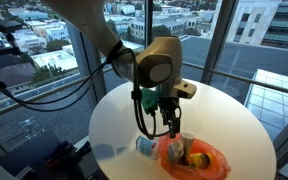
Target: Put the roll on stick inside the plastic bag
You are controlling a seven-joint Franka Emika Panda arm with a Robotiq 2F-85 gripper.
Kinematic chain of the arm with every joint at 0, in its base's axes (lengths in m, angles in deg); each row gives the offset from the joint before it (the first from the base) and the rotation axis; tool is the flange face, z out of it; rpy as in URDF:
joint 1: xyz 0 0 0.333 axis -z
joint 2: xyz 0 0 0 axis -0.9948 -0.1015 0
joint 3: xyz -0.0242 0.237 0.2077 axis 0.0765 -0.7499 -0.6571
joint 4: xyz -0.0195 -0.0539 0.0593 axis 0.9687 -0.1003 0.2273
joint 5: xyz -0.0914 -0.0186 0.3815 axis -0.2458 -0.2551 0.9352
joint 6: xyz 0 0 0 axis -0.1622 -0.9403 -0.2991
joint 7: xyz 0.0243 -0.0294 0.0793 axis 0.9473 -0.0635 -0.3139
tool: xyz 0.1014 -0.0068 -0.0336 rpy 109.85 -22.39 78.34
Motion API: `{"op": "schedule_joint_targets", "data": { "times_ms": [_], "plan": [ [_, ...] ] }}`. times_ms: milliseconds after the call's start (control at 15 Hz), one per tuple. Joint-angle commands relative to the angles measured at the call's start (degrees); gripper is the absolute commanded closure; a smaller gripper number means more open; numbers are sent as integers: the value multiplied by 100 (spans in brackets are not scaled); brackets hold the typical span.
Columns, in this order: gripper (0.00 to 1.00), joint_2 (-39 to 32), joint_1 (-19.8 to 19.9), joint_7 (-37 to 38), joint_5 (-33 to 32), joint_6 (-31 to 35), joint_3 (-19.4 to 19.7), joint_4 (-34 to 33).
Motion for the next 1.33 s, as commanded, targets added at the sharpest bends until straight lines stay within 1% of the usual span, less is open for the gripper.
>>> {"op": "schedule_joint_targets", "data": {
  "times_ms": [0, 133, 333, 400, 467, 600, 800, 1267],
  "plan": [
    [51, -22, -75, -66, -131, 164, 80, 25],
    [68, -5, -89, -59, -132, 194, 94, 34],
    [91, 89, -91, -47, -115, 246, 121, 57],
    [97, 125, -93, -34, -114, 269, 137, 63],
    [99, 151, -91, -39, -104, 297, 148, 67],
    [100, 212, -89, -24, -103, 355, 175, 71],
    [97, 331, -82, -9, -102, 410, 189, 78],
    [97, 577, -54, 31, -118, 518, 173, 85]
  ]
}}
